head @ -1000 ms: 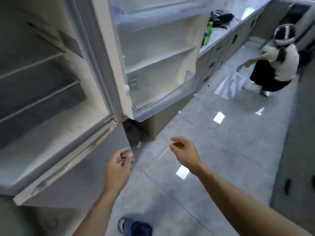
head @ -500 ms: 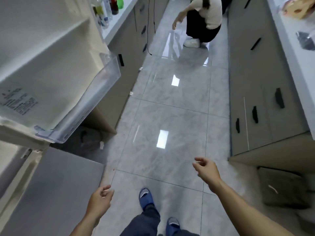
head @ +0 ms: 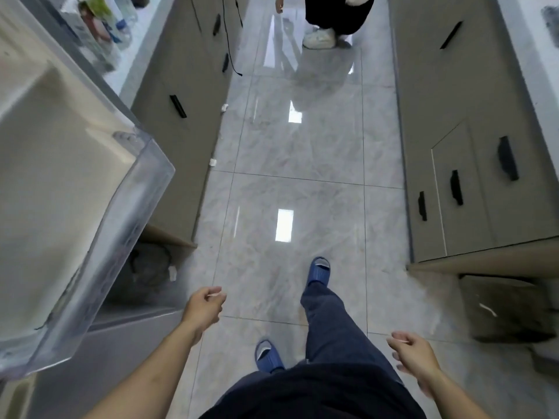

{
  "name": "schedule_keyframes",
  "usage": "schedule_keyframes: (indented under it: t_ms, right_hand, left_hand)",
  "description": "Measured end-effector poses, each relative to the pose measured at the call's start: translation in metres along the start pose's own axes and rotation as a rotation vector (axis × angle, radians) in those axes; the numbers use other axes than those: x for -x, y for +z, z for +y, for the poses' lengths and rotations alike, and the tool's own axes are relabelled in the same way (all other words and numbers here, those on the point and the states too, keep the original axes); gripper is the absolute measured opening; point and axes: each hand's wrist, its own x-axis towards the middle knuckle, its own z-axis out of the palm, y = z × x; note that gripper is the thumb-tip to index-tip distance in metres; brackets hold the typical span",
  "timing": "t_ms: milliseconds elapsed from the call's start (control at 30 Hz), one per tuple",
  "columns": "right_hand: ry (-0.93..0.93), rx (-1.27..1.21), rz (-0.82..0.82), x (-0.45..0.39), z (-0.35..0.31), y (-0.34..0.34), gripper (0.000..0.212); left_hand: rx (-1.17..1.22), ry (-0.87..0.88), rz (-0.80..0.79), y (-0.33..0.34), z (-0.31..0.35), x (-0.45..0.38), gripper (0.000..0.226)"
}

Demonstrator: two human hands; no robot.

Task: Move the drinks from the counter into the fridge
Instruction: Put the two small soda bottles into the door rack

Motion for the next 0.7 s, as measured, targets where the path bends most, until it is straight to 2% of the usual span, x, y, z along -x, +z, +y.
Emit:
schedule_keyframes:
  t_ms: [200,300,400,500,700]
  right_hand:
    - [-0.006,0.152,-0.052,-0.069,-0.095,-0.028,0.031]
    - [-0.053,0.210,-0.118,-0.098,-0.177,-0.043,0.020]
    - [-0.183,0.255,-0.155,-0.130,-0.270,-0.044,0.020]
    - [-0.274,0.266,-0.173,-0.152,-0.362,-0.034,0.019]
    - [-0.405,0.356,-0.310,-0.178,-0.518,0.025,0.019]
  left_hand:
    - [-0.002,-0.019,0.059,0.018,0.092,-0.037,0.019]
    - [0.024,-0.059,0.104,0.026,0.131,-0.041,0.019]
    - [0.061,-0.086,0.134,0.034,0.166,-0.049,0.019]
    - [0.114,-0.139,0.154,0.040,0.190,-0.061,0.019]
    - [0.229,-0.263,0.210,0.038,0.220,-0.106,0.020]
